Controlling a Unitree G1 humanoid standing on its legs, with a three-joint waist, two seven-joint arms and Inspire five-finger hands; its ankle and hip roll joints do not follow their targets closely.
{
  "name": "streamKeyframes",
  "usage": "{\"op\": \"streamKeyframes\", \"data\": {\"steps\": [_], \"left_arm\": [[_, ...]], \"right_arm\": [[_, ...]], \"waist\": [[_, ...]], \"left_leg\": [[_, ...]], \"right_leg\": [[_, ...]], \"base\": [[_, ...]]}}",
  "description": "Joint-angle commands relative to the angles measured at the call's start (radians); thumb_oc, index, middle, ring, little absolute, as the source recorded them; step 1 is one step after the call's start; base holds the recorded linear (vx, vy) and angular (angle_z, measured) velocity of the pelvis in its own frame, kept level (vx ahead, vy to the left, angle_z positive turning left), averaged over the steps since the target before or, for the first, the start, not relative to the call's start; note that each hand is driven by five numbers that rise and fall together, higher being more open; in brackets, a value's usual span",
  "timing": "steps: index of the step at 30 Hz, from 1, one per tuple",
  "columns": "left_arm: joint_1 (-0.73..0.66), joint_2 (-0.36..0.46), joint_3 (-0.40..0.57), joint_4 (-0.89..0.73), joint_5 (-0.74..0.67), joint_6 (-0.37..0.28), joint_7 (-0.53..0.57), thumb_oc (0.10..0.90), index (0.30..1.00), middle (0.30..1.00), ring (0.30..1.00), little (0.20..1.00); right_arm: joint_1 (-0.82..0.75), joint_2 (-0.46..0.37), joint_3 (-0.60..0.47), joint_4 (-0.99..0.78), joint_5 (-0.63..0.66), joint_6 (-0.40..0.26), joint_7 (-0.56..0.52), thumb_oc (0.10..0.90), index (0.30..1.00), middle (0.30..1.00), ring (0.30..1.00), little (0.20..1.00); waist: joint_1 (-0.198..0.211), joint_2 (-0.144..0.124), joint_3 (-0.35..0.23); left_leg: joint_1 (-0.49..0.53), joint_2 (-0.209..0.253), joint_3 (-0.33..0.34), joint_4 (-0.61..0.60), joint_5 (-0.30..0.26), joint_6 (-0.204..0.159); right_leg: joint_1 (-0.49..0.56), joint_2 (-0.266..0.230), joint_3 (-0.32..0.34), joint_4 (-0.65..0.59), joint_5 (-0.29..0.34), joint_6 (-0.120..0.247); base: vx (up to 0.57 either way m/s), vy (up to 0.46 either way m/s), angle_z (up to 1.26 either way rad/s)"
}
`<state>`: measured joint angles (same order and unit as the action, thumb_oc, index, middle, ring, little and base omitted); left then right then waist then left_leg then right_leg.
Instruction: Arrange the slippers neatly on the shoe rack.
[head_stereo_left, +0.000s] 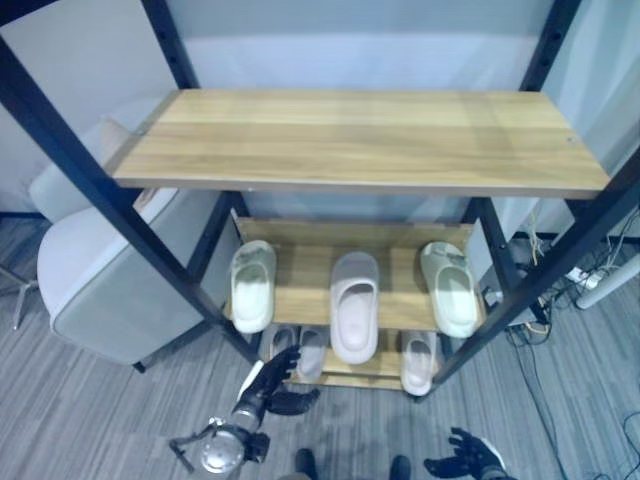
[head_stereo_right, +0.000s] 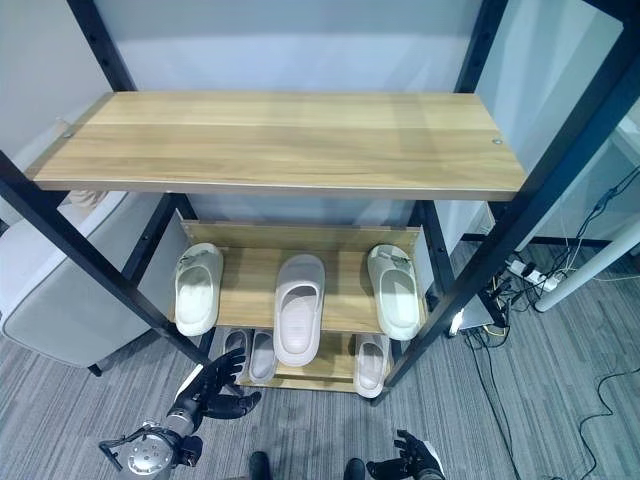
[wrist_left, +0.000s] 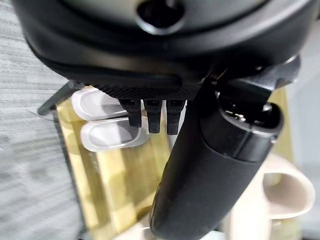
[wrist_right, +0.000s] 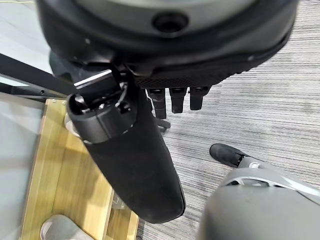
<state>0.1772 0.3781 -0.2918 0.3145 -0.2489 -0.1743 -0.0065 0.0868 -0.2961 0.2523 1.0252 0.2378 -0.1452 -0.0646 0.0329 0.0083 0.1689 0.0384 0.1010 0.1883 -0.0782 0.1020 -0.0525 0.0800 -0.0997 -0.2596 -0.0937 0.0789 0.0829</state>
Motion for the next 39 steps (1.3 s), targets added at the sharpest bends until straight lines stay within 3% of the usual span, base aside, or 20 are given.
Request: {"op": "streamKeyframes", "data": {"steps": [1, 13, 22, 29, 39], "left_arm": [[-0.076, 0.031, 0.047, -0.135, -0.089, -0.104, -0.032, 0.800, 0.900, 0.900, 0.900, 0.900], [-0.110, 0.025, 0.013, -0.214, -0.142, -0.103, -0.049, 0.800, 0.900, 0.900, 0.900, 0.900], [-0.179, 0.005, -0.007, -0.259, -0.125, -0.127, 0.000, 0.800, 0.900, 0.900, 0.900, 0.900], [-0.251, -0.003, -0.032, -0.232, -0.052, -0.136, 0.054, 0.800, 0.900, 0.900, 0.900, 0.900], [-0.395, 0.012, -0.049, -0.110, 0.182, -0.139, 0.196, 0.800, 0.900, 0.900, 0.900, 0.900]], "right_arm": [[-0.040, -0.032, -0.016, -0.027, 0.020, -0.034, 0.000, 0.800, 0.900, 0.900, 0.900, 0.900], [-0.039, -0.017, -0.002, -0.004, 0.023, -0.029, 0.001, 0.800, 0.900, 0.900, 0.900, 0.900], [-0.034, -0.003, 0.012, 0.005, 0.021, -0.031, -0.008, 0.800, 0.900, 0.900, 0.900, 0.900], [-0.032, 0.005, 0.026, 0.018, 0.022, -0.028, -0.012, 0.800, 0.900, 0.900, 0.900, 0.900], [-0.002, 0.014, 0.031, 0.024, 0.026, -0.029, -0.009, 0.800, 0.900, 0.900, 0.900, 0.900]], "waist": [[-0.006, -0.033, -0.020], [-0.024, -0.030, -0.031], [-0.041, -0.032, -0.034], [-0.060, -0.036, -0.042], [-0.105, -0.044, -0.052]], "left_leg": [[-0.071, -0.022, -0.023, 0.001, 0.015, -0.034], [-0.051, -0.018, -0.018, -0.008, 0.015, -0.038], [-0.043, -0.014, -0.012, -0.009, 0.013, -0.040], [-0.031, -0.010, 0.002, -0.009, 0.006, -0.039], [-0.009, -0.003, 0.036, -0.009, -0.013, -0.038]], "right_leg": [[0.071, 0.030, -0.015, 0.065, -0.170, 0.016], [0.084, 0.035, -0.003, 0.055, -0.166, 0.012], [0.087, 0.039, 0.010, 0.052, -0.165, 0.011], [0.089, 0.040, 0.023, 0.048, -0.161, 0.013], [0.086, 0.039, 0.050, 0.043, -0.150, 0.020]], "base": [[0.00, 0.000, 0.00], [0.00, 0.000, 0.00], [0.00, 0.000, 0.00], [0.02, -0.006, -0.06], [0.04, -0.002, -0.10]]}}
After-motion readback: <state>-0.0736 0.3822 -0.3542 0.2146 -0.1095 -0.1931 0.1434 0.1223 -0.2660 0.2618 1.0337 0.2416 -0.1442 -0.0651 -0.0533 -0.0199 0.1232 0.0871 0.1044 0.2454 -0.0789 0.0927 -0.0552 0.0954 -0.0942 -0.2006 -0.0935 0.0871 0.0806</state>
